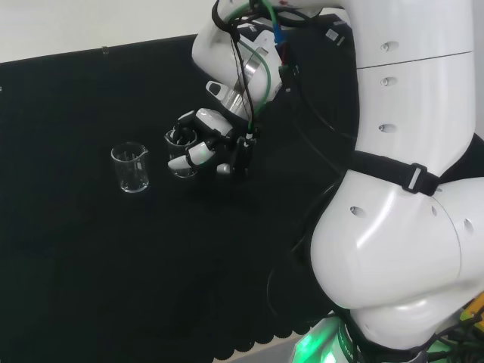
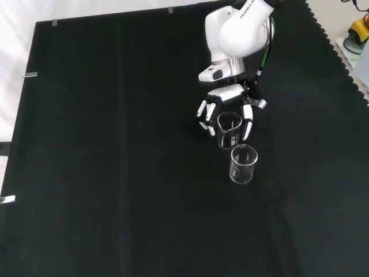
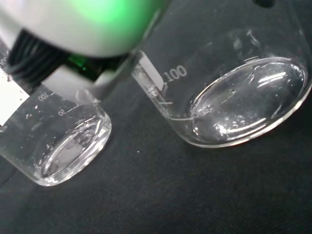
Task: Place the beaker back on the table.
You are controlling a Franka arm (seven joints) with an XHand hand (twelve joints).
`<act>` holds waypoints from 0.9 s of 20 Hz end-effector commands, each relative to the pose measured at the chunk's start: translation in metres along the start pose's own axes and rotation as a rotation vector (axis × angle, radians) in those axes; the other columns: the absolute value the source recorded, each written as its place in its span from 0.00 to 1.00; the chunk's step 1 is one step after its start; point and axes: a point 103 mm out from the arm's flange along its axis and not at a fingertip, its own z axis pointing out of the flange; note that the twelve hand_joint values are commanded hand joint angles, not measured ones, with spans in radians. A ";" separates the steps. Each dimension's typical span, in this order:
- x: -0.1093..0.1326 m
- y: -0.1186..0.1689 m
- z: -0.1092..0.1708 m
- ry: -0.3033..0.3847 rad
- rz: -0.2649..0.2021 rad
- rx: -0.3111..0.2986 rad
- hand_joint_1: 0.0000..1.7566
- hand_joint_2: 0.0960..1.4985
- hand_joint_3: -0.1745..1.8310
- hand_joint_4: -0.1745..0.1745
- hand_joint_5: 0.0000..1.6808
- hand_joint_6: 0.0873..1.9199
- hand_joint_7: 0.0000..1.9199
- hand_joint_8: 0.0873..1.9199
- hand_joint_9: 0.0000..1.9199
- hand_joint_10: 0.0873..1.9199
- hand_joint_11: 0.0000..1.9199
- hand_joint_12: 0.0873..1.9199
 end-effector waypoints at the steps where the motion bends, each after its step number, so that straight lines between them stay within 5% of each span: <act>1: -0.001 -0.001 -0.003 -0.014 0.007 0.000 0.62 0.20 0.59 0.38 0.47 0.38 0.63 0.21 0.69 0.03 0.33 0.59; 18: 0.009 -0.003 -0.008 -0.051 -0.006 0.023 0.58 0.19 0.59 0.37 0.41 0.39 0.56 0.26 0.63 0.06 0.27 0.63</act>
